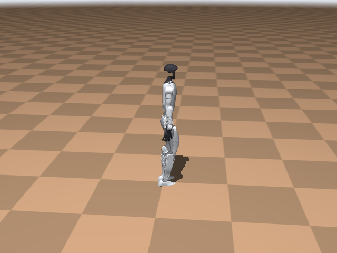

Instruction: In place motions

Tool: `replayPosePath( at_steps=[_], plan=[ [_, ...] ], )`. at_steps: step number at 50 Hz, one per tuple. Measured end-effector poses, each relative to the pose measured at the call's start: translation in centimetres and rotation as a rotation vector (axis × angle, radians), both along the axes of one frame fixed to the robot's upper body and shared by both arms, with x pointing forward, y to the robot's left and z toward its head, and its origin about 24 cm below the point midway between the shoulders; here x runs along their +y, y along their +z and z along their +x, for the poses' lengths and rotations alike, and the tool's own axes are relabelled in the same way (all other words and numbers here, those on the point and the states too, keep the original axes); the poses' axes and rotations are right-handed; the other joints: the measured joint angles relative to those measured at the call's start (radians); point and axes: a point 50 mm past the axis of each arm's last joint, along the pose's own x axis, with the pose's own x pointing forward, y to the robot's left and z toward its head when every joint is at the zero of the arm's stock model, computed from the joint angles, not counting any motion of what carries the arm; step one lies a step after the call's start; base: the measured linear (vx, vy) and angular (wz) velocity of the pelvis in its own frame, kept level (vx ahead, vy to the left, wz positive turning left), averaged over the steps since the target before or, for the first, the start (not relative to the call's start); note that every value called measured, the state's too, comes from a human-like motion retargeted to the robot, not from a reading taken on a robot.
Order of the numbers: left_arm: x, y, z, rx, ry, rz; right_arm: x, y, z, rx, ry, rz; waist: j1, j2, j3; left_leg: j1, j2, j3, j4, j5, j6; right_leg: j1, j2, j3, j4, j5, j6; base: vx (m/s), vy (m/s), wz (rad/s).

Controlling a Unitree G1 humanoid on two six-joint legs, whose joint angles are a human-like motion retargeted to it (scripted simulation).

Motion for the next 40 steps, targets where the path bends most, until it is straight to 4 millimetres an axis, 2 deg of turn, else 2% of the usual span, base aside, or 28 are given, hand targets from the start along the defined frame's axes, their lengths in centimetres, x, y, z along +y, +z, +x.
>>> replayPosePath(
  at_steps=[2,6,9,15,18,20,23,27,31,36,38,40],
  plan=[
    [0.2,0.0,0.9,-0.029,-0.018,0.002,0.1,0.0,-0.1,-0.002,-0.034,0.003,-0.024,0.004,0.005,-0.015,0.001,-0.035,0.007,0.007,-0.004,-0.01,0.008,0.083,0.0,0.012,0.004,-0.05,-0.06,1.14],
    [0.5,0.0,2.8,-0.093,-0.06,0.001,-0.2,0.0,-0.6,0.004,-0.067,-0.005,0.062,-0.008,0.017,-0.015,0.021,0.006,0.007,0.009,-0.018,-0.009,0.034,0.34,-0.007,0.037,0.043,-0.04,-0.05,0.08],
    [0.8,0.2,4.6,-0.149,-0.101,0.001,-0.3,0.0,-0.6,-0.003,-0.099,-0.015,0.09,-0.011,0.036,-0.028,0.023,-0.03,0.018,0.016,-0.027,0.001,0.038,0.398,-0.008,0.024,0.055,-0.06,-0.06,1.07],
    [1.5,0.5,6.8,-0.216,-0.171,0.015,-0.8,0.1,-0.3,0.011,-0.124,-0.003,0.055,-0.035,0.062,-0.065,-0.047,-0.204,0.012,0.065,-0.043,0.033,-0.007,0.174,-0.029,-0.038,-0.038,-0.06,-0.04,2.21],
    [1.1,0.5,7.0,-0.226,-0.176,0.018,-1.8,0.3,0.1,0.014,-0.067,-0.02,0.124,-0.037,0.086,-0.081,-0.057,-0.253,0.007,0.088,-0.069,0.036,-0.034,0.07,-0.027,-0.048,-0.05,-0.1,0.01,1.64],
    [1.0,0.4,6.7,-0.22,-0.162,0.018,-2.5,0.4,0.3,0.006,-0.018,-0.044,0.159,-0.039,0.097,-0.087,-0.059,-0.263,-0.001,0.078,-0.082,0.049,-0.042,0.019,-0.035,-0.055,-0.059,-0.11,0.04,1.56],
    [1.1,0.4,6.3,-0.195,-0.156,0.009,-3.8,0.7,0.5,0.002,0.031,-0.094,0.161,-0.035,0.098,-0.122,-0.052,-0.25,-0.007,-0.003,-0.07,0.053,-0.078,-0.124,-0.033,-0.087,-0.057,-0.13,0.07,2.66],
    [1.5,0.4,5.9,-0.172,-0.178,0.019,-5.1,1.0,-0.9,0.042,-0.022,-0.131,0.169,-0.031,0.095,-0.156,0.008,-0.075,-0.017,-0.109,-0.096,0.066,-0.127,-0.327,-0.018,-0.141,-0.039,-0.09,0.11,3.3],
    [2.4,0.6,5.7,-0.159,-0.186,0.029,-6.1,1.3,-2.8,0.1,-0.08,-0.161,0.199,-0.031,0.096,-0.138,0.091,0.248,-0.03,-0.151,-0.165,0.101,-0.164,-0.535,-0.013,-0.188,-0.019,-0.05,0.15,3.35],
    [3.5,0.6,4.3,-0.122,-0.128,0.063,-6.9,1.7,-4.3,0.149,-0.068,-0.212,0.254,-0.05,0.075,-0.065,0.148,0.645,-0.047,-0.11,-0.25,0.159,-0.208,-0.757,-0.031,-0.223,0.017,0.03,0.25,2.97],
    [3.9,0.6,3.3,-0.102,-0.083,0.078,-7.1,1.7,-4.3,0.146,-0.053,-0.229,0.252,-0.053,0.053,-0.025,0.144,0.777,-0.056,-0.075,-0.252,0.18,-0.212,-0.848,-0.048,-0.229,0.034,0.06,0.29,3.03],
    [4.2,0.6,2.2,-0.081,-0.032,0.088,-7.2,1.7,-4.0,0.124,-0.04,-0.241,0.246,-0.053,0.031,0.005,0.138,0.846,-0.065,0.013,-0.221,0.198,-0.21,-0.926,-0.066,-0.232,0.053,0.09,0.28,2.71]
  ],
)
